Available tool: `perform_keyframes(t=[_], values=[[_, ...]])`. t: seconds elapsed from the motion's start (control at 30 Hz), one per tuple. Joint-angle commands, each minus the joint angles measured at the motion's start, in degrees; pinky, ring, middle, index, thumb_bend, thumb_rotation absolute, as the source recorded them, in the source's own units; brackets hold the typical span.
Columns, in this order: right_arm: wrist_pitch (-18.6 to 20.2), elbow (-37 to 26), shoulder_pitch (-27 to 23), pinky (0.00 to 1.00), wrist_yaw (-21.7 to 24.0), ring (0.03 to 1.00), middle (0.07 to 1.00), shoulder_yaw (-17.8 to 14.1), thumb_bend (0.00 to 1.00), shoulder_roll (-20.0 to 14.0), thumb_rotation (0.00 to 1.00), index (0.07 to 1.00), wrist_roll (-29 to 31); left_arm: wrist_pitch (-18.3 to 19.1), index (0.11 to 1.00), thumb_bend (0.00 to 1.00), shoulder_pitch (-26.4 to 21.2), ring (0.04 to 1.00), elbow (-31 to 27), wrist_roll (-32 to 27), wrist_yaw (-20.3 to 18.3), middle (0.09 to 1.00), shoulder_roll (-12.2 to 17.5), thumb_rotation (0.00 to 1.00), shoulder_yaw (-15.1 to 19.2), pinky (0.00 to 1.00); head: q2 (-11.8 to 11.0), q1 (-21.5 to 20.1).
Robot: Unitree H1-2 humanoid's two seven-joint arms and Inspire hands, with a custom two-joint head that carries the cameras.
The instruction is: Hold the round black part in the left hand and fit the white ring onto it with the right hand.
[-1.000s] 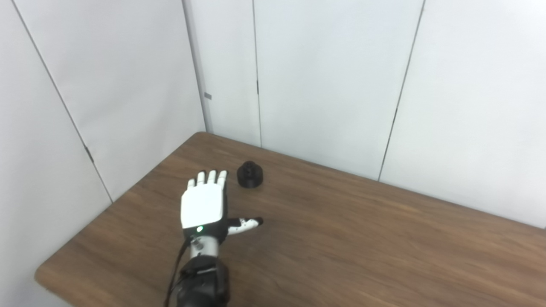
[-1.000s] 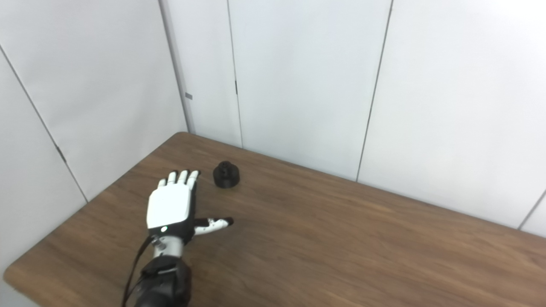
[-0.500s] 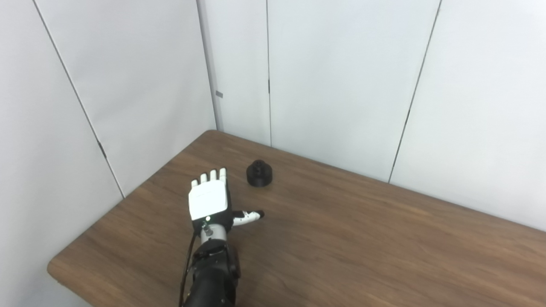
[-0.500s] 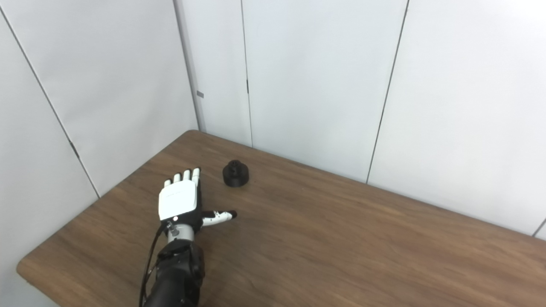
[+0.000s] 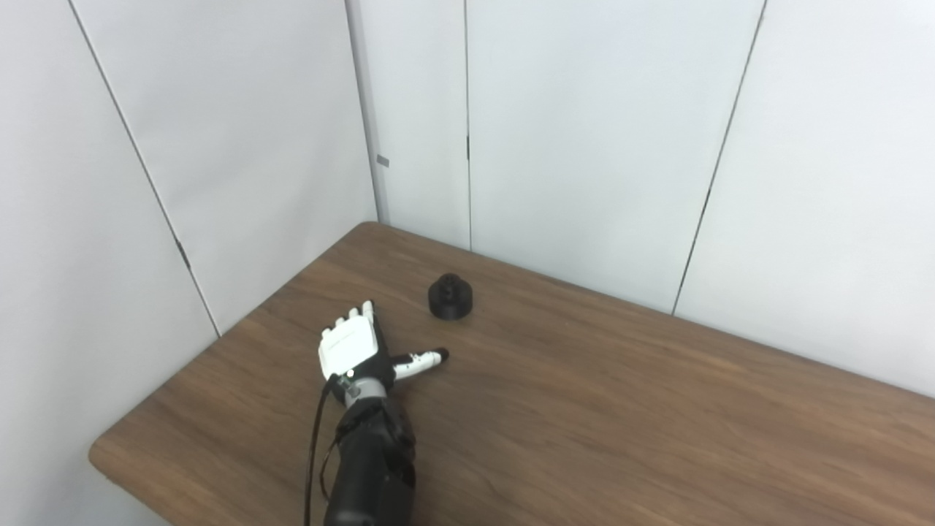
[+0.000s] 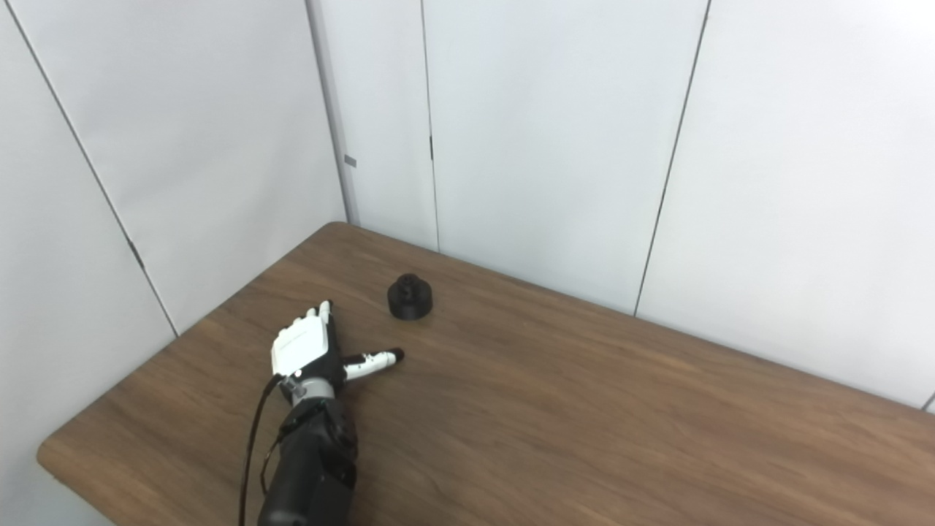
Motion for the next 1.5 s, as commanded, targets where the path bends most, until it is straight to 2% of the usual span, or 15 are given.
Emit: perform_keyframes(t=[0.0, 0.3, 0.93, 1.1, 1.2, 1.47], values=[[-0.1, 2.9, 3.9, 1.00, 0.9, 1.000, 1.000, 0.0, 0.63, 0.5, 0.79, 1.000, 0.5, 0.2, 1.000, 1.00, -2.3, 1.000, 0.8, -2.6, 0.6, 1.000, 2.0, 0.63, -0.1, 1.00, 0.1, -0.1], [0.1, 1.7, 5.0, 1.00, 1.0, 1.000, 1.000, -0.3, 0.63, 1.0, 0.78, 1.000, 0.7, 0.2, 1.000, 1.00, -3.9, 1.000, 5.7, -6.8, 0.8, 1.000, 4.9, 0.63, -2.7, 1.00, 0.5, -1.1], [-0.5, 0.0, 7.0, 1.00, 0.5, 1.000, 1.000, 0.2, 0.62, 2.2, 0.78, 1.000, -0.2, 0.2, 1.000, 1.00, -8.4, 1.000, 13.0, -11.0, 3.3, 1.000, 7.4, 0.63, -9.9, 1.00, 0.2, -3.3], [0.4, -1.8, 7.8, 1.00, 0.3, 1.000, 1.000, 0.4, 0.64, 2.8, 0.77, 1.000, 0.4, 0.2, 1.000, 1.00, -9.2, 1.000, 13.9, -12.3, 3.3, 1.000, 7.5, 0.63, -11.8, 1.00, 0.3, -4.0], [0.3, -1.9, 8.1, 1.00, 0.4, 1.000, 1.000, 0.3, 0.61, 3.1, 0.77, 1.000, 0.3, 0.2, 1.000, 1.00, -9.2, 1.000, 14.2, -13.1, 3.6, 1.000, 7.8, 0.62, -13.1, 1.00, 0.2, -4.3], [-0.6, -2.0, 8.8, 1.00, 0.6, 1.000, 1.000, 0.4, 0.63, 3.1, 0.78, 1.000, -0.4, 0.2, 1.000, 1.00, -9.3, 1.000, 15.1, -14.3, 4.5, 1.000, 8.4, 0.62, -15.5, 1.00, 0.4, -5.1]])
